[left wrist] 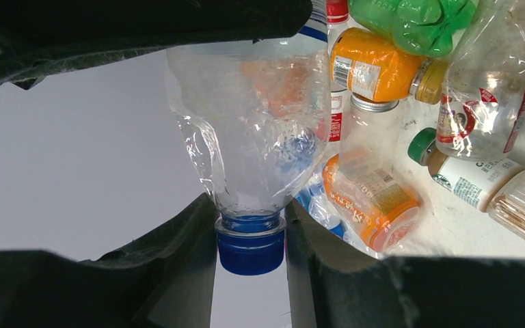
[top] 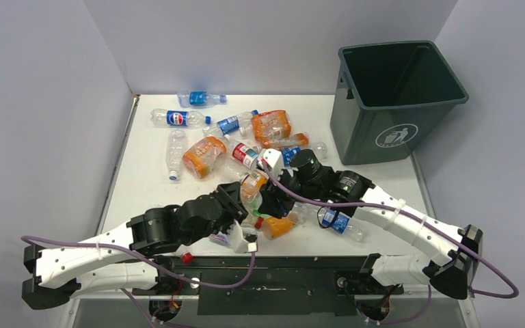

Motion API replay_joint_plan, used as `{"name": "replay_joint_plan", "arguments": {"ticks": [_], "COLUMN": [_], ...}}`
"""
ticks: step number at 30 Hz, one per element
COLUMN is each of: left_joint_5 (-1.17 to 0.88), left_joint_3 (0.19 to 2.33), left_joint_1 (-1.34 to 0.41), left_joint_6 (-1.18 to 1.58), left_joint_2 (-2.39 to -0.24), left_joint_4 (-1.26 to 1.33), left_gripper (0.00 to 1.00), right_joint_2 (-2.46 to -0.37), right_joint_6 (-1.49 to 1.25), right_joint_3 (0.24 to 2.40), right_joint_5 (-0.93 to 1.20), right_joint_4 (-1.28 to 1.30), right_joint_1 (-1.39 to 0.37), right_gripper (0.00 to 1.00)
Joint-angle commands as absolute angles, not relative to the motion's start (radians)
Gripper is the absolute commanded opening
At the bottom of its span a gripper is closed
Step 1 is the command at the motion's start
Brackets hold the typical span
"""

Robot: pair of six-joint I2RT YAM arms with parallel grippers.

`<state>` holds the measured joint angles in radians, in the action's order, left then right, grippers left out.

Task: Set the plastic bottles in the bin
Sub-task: Place the plastic bottle in the trash bin.

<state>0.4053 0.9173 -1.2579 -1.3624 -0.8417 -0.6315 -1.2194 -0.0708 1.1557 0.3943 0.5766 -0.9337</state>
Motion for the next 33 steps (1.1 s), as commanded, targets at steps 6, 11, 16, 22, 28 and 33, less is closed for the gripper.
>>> {"name": "replay_joint_plan", "arguments": {"ticks": [6,11,16,22,28,33], "left_joint_5": [0.36,0.429,0.505,0.558,0.579,0.582], "left_joint_3": [0.85,0.864,0.813,0.624,0.669,0.661], "left_joint_1": [-1.27,-1.27,-1.269,-1.223,-1.164,-1.164], "left_joint_6": [-1.215,-0.846,-0.532,-0.236,-0.125,-0.156], "left_joint_2": [-0.686,-0.627,-0.597,-0.542,-0.534,-0.528], "left_joint_4": [-0.251,-0.077,0.079,0.333,0.203,0.176], "left_gripper": [0.97,0.96,0.96,0.96,0.96,0.96], "right_joint_2": [-1.126,-1.03,-1.002,-1.054,-1.188,-1.265], "right_joint_6": [-0.101,-0.163,-0.217,-0.091,0.027,-0.19], "right_joint_3": [1.214,1.251,1.285,1.318,1.42,1.419], "right_joint_5": [0.252,0.095,-0.155,-0.429,-0.504,-0.417], "right_joint_4": [0.476,0.335,0.078,-0.31,-0.435,-0.433], "right_joint_1": [-0.922,-0.817,-0.682,-0.659,-0.508,-0.19], "right_gripper": [0.37,0.39,0.38,0.37,0.38,0.38]}}
